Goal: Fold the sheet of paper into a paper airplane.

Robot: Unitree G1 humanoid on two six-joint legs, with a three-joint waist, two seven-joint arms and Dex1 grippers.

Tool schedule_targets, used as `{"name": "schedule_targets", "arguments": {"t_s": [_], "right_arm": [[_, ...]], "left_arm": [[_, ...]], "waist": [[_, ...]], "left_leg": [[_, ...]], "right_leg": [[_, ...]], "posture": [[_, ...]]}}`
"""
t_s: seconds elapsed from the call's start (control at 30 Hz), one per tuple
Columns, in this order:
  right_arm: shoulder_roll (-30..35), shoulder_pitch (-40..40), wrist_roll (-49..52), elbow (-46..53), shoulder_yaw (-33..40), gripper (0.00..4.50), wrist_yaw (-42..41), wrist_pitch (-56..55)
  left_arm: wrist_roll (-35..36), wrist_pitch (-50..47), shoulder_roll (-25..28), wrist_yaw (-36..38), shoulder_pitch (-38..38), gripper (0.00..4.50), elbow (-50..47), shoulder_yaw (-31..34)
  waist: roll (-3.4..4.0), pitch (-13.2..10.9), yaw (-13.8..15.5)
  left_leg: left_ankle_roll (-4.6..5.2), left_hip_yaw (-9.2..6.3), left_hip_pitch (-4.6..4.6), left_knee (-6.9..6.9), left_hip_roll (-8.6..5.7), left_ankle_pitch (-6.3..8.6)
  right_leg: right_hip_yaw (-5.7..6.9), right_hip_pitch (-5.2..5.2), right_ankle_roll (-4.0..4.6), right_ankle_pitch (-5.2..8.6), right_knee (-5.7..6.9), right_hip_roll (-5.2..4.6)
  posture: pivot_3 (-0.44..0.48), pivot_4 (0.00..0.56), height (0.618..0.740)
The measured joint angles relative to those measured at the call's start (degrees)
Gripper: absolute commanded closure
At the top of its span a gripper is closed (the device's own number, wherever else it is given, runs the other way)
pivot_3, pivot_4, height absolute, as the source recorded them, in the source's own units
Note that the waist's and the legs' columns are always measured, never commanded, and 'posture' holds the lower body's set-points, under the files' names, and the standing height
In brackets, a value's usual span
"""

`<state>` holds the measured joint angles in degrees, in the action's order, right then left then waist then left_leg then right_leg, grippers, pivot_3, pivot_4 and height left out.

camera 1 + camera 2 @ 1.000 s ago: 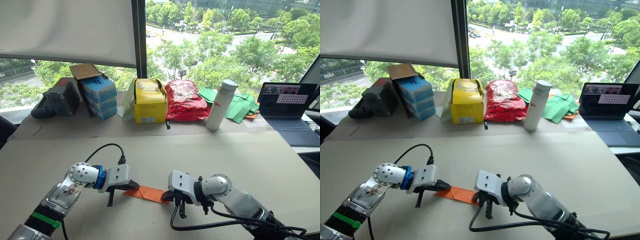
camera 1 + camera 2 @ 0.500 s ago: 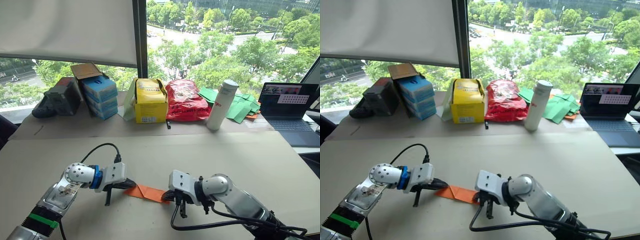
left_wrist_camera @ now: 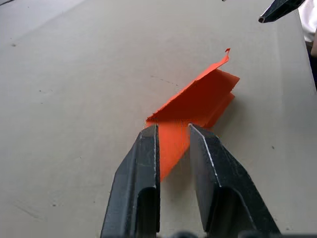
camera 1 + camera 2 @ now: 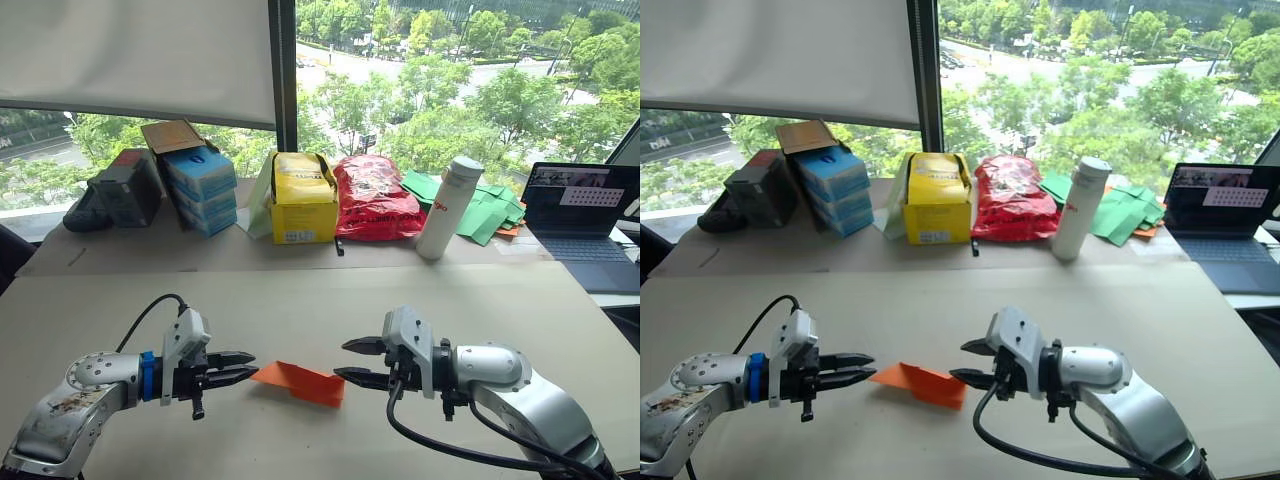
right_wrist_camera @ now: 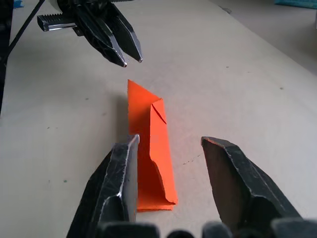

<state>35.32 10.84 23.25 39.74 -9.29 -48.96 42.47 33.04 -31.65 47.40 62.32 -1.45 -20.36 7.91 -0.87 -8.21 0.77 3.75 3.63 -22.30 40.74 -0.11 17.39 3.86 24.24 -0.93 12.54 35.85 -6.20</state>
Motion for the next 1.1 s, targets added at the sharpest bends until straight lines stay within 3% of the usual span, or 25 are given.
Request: {"name": "schedule_targets", "arguments": {"t_s": [0.1, 0.23, 0.63, 1.1], "right_arm": [[1.2, -1.7, 4.2, 1.5, 0.0, 0.13, -2.1, 1.2], [3.6, -4.7, 8.5, 0.9, -2.7, 0.00, -6.2, 2.0], [-3.3, 5.0, 0.8, -13.3, -12.5, 0.00, -3.9, -2.5], [-9.2, 9.3, 1.7, -21.7, -8.9, 0.00, -0.8, -1.1]], "left_arm": [[1.0, -1.2, 0.1, 0.0, -0.5, 1.33, -1.3, 0.1], [0.9, -1.2, 0.1, -0.2, -0.4, 0.02, -1.4, 0.0], [1.4, -4.9, 1.5, -1.1, 1.5, 0.02, -5.1, -1.6], [4.8, -8.6, 1.9, -3.7, 4.0, 0.02, -8.1, -1.5]], "waist": [[0.03, 0.0, -0.1], [0.03, 0.0, -0.1], [0.08, -0.1, 0.0], [0.09, -0.1, -0.2]], "left_leg": [[0.00, -0.01, 0.02, -0.01, 0.00, 0.00], [0.03, -0.01, 0.02, -0.01, -0.01, 0.02], [-0.29, 0.01, 0.01, -0.01, -0.05, -0.17], [-0.37, 0.04, -0.01, -0.01, -0.06, -0.22]], "right_leg": [[-0.03, -0.01, 0.02, -0.01, 0.01, 0.00], [-0.04, -0.03, 0.02, -0.01, 0.00, 0.00], [0.00, 0.01, 0.04, -0.01, 0.03, 0.24], [-0.04, 0.02, 0.03, -0.02, 0.06, 0.25]], "posture": [[0.000, 0.150, 0.740], [0.000, 0.150, 0.740], [0.000, 0.150, 0.740], [0.000, 0.150, 0.740]]}}
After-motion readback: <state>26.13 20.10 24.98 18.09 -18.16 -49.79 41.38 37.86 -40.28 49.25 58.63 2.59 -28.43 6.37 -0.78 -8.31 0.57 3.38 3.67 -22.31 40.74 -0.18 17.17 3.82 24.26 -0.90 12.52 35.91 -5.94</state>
